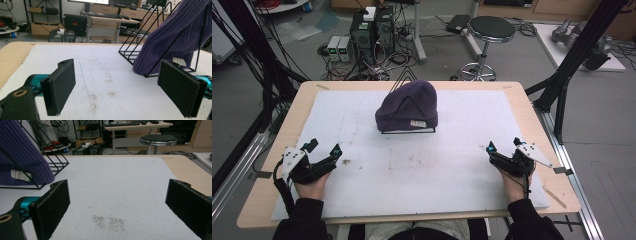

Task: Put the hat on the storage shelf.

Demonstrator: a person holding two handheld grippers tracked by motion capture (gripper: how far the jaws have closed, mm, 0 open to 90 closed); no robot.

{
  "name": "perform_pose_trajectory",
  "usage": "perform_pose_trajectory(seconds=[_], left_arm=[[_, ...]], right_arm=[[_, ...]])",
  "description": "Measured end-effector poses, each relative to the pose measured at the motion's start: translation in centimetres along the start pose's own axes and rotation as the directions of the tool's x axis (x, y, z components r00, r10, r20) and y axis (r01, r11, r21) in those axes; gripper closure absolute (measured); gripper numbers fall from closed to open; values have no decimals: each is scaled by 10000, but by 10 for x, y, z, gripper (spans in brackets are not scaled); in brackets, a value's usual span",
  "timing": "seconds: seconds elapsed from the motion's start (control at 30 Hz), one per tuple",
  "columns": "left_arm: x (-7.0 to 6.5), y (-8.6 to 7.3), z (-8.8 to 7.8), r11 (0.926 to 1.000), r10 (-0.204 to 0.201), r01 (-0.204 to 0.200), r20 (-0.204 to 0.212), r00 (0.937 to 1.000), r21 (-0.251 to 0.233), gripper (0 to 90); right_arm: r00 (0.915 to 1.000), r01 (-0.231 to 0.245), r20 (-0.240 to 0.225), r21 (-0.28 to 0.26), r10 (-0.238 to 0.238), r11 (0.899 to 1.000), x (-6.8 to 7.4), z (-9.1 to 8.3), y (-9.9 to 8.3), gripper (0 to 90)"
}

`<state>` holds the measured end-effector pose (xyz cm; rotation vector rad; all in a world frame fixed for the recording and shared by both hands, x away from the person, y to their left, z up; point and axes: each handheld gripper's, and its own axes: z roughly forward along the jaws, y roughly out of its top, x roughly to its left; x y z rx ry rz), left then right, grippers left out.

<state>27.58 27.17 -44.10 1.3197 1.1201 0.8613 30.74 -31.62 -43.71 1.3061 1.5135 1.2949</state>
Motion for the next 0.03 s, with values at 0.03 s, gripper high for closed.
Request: perform_pose_trajectory(seconds=[0.03], left_arm=[[0,0,0,10000,47,-47,28,10000,28,152]], right_arm=[[10000,-4,4,8,4,10000,0,0,0,46]])
